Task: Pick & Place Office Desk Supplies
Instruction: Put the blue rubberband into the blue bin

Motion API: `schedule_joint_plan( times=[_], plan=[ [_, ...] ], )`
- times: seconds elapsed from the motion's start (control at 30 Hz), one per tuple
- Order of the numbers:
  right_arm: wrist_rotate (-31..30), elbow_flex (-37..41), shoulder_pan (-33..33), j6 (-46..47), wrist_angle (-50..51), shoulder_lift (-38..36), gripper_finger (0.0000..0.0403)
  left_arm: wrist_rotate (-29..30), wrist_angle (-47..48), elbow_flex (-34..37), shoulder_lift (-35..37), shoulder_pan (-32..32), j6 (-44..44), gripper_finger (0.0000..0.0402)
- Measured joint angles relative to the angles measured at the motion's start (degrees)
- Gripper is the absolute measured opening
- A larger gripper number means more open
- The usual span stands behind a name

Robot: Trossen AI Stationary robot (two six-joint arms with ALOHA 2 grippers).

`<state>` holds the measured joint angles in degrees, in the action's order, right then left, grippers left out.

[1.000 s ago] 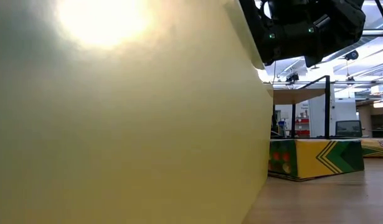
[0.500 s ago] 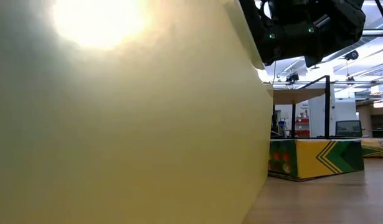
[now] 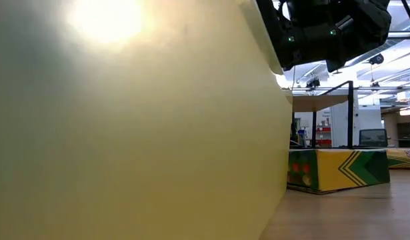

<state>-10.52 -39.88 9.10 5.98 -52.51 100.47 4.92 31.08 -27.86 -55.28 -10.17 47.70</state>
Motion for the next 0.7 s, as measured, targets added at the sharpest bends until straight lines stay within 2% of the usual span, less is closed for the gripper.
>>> schedule_joint_plan(
  times=[0.4, 0.7],
  plan=[
    [0.0, 0.0, 0.0, 0.0, 0.0, 0.0, 0.0084, 0.0, -0.1, 0.0, -10.1, 0.0, 0.5, 0.0162],
    [0.0, 0.0, 0.0, 0.0, 0.0, 0.0, 0.0084, 0.2, -2.5, 0.0, -15.9, 0.0, -4.3, 0.0160]
  ],
)
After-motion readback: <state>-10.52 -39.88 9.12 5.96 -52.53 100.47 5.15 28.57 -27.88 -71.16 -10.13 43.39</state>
